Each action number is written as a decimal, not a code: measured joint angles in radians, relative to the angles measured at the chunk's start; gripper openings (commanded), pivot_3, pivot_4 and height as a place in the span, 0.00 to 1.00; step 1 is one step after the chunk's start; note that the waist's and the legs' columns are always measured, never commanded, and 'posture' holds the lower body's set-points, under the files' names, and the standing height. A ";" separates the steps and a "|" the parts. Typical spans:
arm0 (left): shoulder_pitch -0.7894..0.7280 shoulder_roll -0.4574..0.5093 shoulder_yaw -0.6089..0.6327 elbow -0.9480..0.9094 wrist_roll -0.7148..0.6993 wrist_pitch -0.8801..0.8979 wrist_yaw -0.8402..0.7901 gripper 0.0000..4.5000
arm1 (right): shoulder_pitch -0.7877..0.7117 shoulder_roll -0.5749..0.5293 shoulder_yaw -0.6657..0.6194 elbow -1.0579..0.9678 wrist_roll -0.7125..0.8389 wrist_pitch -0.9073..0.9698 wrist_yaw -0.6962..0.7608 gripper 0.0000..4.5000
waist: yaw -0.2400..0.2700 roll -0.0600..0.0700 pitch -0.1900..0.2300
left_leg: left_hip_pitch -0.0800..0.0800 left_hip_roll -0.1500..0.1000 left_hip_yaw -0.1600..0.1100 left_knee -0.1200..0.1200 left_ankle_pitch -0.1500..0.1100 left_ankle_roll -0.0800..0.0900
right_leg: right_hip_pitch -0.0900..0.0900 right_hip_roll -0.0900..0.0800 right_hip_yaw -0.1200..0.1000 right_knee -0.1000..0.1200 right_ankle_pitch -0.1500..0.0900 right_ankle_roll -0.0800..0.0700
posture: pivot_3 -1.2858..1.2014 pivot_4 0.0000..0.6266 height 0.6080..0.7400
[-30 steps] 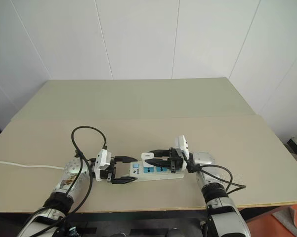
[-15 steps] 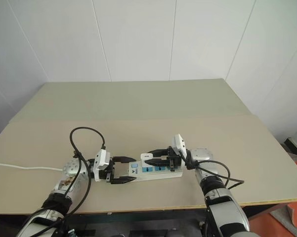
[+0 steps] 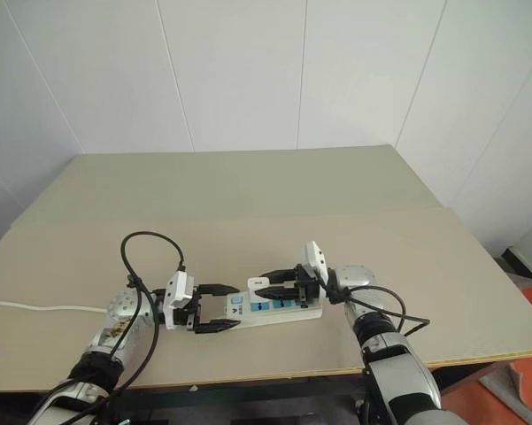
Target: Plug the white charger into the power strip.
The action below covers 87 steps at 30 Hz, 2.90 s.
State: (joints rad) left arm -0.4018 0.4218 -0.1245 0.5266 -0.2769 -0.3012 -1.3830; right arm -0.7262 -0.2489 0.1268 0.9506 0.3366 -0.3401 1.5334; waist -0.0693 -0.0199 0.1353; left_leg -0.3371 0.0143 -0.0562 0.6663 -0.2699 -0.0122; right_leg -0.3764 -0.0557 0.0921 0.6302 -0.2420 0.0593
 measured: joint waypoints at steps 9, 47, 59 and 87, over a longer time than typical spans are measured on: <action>0.004 -0.001 -0.010 -0.008 0.001 -0.001 0.005 0.71 | -0.002 -0.016 0.002 0.023 -0.048 -0.041 -0.017 0.85 | 0.002 -0.007 -0.003 | 0.002 0.000 -0.002 -0.002 0.000 -0.001 | 0.004 0.000 -0.002 -0.001 -0.003 -0.001 | 0.52 0.24 1.00; 0.101 0.431 0.231 -0.124 -0.088 0.096 -0.190 1.00 | 0.192 -0.931 -0.020 -0.650 0.273 0.561 0.028 1.00 | 0.016 0.005 0.050 | -0.045 -0.001 0.002 -0.001 0.001 -0.002 | -0.049 -0.003 -0.001 0.008 0.000 -0.009 | 0.52 0.24 1.00; 0.097 0.419 0.222 -0.198 -0.110 0.174 -0.157 1.00 | 0.388 -0.897 -0.180 -0.777 0.224 0.520 0.001 1.00 | 0.028 0.005 0.052 | -0.046 -0.002 0.001 0.003 0.001 -0.002 | -0.049 -0.003 -0.002 0.011 0.001 -0.008 | 0.52 0.24 1.00; -0.158 0.443 -0.015 -0.028 -0.144 0.264 -0.227 1.00 | 0.574 -0.806 -0.312 -1.035 0.213 0.597 -0.154 1.00 | 0.025 0.004 0.052 | -0.047 -0.002 0.000 0.011 0.001 -0.001 | -0.047 -0.002 -0.003 0.016 0.001 -0.008 | 0.52 0.24 1.00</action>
State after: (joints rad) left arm -0.5595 0.8650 -0.1399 0.4983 -0.4210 -0.0370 -1.6099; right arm -0.1519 -1.0552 -0.1850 -0.0845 0.5501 0.2566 1.3796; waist -0.0443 -0.0154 0.1873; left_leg -0.3836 0.0127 -0.0561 0.6771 -0.2694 -0.0136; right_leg -0.4237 -0.0576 0.0896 0.6462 -0.2413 0.0511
